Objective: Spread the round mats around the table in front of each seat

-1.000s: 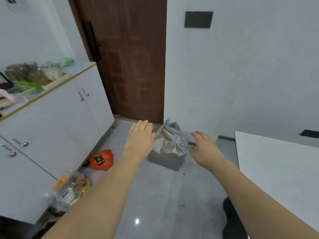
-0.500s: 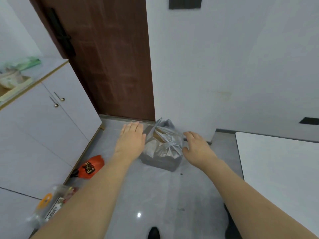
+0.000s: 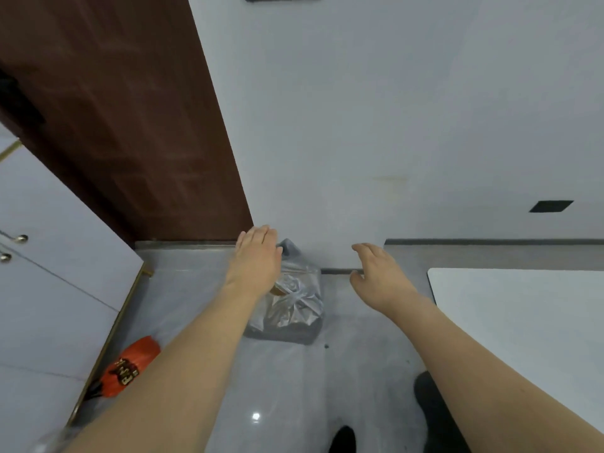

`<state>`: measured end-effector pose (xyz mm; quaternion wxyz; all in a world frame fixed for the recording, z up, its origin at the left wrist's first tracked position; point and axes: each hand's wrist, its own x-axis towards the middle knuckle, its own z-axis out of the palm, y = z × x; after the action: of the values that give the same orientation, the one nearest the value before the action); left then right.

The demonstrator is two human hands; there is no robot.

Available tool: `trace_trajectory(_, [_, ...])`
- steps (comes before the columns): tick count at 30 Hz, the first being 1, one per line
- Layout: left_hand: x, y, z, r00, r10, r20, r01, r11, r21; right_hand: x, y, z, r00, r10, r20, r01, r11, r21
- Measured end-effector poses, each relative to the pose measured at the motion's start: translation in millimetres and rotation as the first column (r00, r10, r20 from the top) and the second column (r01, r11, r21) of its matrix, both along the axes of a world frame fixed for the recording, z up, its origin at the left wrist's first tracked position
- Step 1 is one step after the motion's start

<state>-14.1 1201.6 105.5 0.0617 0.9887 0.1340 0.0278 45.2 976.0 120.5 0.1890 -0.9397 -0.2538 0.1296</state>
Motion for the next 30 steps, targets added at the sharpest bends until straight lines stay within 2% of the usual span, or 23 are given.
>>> trace_trajectory(6, [83.6,-24.6,-18.2,0.988,-0.147,-0.039,0.149,0.988,0.03,56.9,-32.6,-21.3,0.991,-0.115,-0.066,0.116,0.993,0.002])
trace_trajectory(11, [165.3,-68.4,-33.5,0.936,-0.339,-0.099,0.342,0.939,0.018,92.6,-79.8,-38.9,0.934,-0.341,-0.105,0.344,0.939,0.01])
trace_trajectory(15, [219.7,-135.9,-46.9,0.821,-0.554,-0.136,0.559,0.829,-0.007,95.4,-128.3,-56.2,0.84,-0.53,-0.114,0.536,0.843,0.029])
trace_trajectory(20, [242.8,-241.1,-65.9,0.658,-0.731,-0.18,0.738,0.674,-0.037,67.8,-205.1,-76.9,0.688,-0.712,-0.141,0.721,0.693,0.02])
trace_trajectory(23, [239.3,-306.3,-76.7,0.588,-0.785,-0.197,0.787,0.611,-0.087,43.6,-254.5,-86.2,0.576,-0.798,-0.177,0.811,0.585,0.005])
trace_trajectory(30, [208.8,-437.2,-107.1,0.349,-0.903,-0.251,0.886,0.405,-0.225,-16.9,-353.3,-111.8,0.33,-0.91,-0.249,0.937,0.347,-0.026])
